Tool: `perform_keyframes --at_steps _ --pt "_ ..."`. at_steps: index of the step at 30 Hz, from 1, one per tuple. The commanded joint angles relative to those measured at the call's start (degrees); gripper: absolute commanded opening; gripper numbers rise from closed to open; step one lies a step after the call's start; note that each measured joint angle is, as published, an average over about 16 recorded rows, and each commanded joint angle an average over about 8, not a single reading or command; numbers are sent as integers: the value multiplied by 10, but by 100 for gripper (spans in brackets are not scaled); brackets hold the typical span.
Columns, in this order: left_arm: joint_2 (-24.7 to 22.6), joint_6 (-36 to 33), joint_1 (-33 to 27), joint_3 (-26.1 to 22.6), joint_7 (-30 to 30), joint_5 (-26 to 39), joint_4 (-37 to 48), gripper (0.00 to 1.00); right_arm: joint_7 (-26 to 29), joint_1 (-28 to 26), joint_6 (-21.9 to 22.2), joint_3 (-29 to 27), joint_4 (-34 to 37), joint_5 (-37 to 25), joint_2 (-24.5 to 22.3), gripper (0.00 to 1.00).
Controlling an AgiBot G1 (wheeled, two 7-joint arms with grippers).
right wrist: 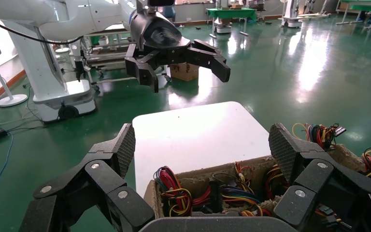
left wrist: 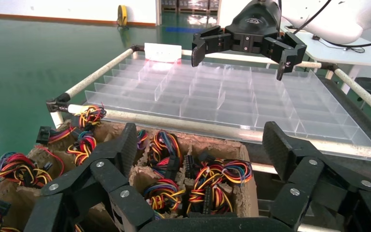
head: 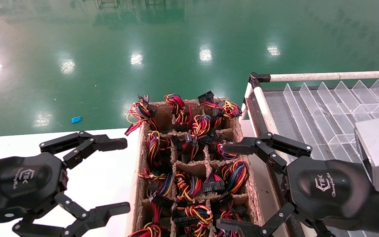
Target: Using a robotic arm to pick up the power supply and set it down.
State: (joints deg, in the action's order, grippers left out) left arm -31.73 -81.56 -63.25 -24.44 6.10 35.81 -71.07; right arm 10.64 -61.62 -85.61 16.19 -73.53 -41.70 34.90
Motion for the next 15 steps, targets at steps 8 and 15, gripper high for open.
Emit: perform_keyframes --at_steps 8,15 --pt "0 0 0 0 0 0 0 0 -13 -2 26 -1 3 -23 2 100" --pt "0 0 0 0 0 0 0 0 -49 -18 156 11 11 -143 23 100"
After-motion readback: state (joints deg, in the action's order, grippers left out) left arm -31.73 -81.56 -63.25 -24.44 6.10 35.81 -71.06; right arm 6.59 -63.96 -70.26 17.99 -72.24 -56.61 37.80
